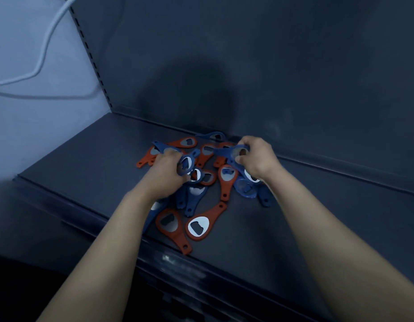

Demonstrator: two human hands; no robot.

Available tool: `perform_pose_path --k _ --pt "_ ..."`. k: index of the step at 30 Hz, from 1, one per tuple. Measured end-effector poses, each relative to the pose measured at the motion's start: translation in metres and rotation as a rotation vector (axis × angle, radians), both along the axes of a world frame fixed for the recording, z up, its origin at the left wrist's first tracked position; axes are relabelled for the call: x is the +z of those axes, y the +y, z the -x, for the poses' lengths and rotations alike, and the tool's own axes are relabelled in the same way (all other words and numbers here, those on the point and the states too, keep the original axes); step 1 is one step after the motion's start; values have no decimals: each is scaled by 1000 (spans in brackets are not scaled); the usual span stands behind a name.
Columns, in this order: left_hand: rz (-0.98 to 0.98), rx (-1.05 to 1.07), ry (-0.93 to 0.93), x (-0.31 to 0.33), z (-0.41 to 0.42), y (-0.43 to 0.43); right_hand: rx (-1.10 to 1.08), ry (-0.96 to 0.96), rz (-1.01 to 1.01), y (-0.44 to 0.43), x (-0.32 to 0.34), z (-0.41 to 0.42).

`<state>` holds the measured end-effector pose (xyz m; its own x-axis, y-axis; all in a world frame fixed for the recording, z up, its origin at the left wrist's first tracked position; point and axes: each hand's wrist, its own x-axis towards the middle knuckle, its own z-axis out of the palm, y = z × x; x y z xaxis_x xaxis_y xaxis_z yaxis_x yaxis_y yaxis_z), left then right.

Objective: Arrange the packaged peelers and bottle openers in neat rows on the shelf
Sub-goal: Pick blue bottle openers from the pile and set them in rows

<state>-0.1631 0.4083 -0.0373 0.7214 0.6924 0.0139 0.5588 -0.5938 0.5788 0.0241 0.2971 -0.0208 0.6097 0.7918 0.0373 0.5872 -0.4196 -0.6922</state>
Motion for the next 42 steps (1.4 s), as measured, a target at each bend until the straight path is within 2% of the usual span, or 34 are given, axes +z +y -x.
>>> perform_pose_path --k 5,8,12,16,25,30,34,42 --pt "19 16 90 -6 -9 4 -88 122 26 -22 -11 -4" --pt "10 -3 83 -7 -10 7 -99 170 37 -29 -16 0" --pt "75 -33 12 -8 -10 10 -95 86 142 -35 -20 4" --pt "40 -75 54 -7 -13 13 -107 8 171 -41 -20 7" --pt "106 -133 -119 10 -31 1 -210 103 48 -58 -22 4" --pt "210 -138 -222 16 -39 -5 -260 151 -21 -66 -20 0" --pt "250 -130 -254 15 -48 -15 -279 230 -41 -71 -16 0" --pt "210 -129 -257 15 -53 -26 -359 328 -14 -65 -16 -1"
